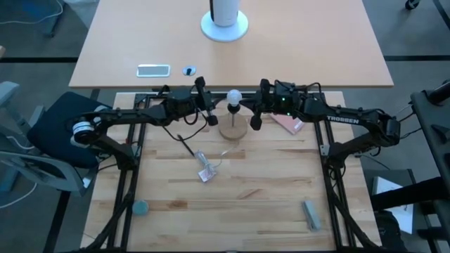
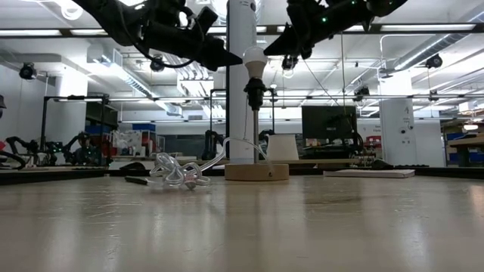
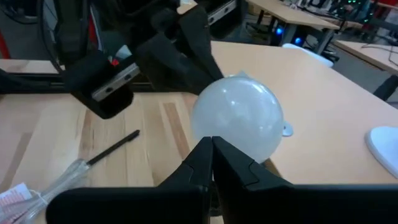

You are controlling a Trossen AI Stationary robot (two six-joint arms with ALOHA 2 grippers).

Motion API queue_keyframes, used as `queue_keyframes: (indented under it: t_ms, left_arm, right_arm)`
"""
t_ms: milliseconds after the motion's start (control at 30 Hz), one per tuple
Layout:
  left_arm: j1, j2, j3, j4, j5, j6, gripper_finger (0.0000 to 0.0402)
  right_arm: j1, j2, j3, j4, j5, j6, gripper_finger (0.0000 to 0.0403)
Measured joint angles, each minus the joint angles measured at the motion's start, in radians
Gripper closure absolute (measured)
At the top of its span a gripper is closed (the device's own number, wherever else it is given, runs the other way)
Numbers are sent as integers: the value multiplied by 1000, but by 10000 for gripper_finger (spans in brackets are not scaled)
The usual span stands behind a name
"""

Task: Screw lightbulb
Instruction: Remove the lightbulb from the lamp

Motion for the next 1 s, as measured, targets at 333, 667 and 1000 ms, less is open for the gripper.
queue_keyframes:
  t_ms: [333,667,1000]
  left_arm:
    - [-7,-38,0,-93,42,0,401]
    - [4,-24,0,8,-42,11,401]
    - [5,0,0,26,65,-9,401]
  right_arm:
    - [-6,-10,0,-37,48,0,396]
    - [0,-14,0,-13,-1,-8,396]
    - [-5,-4,0,-22,39,-5,396]
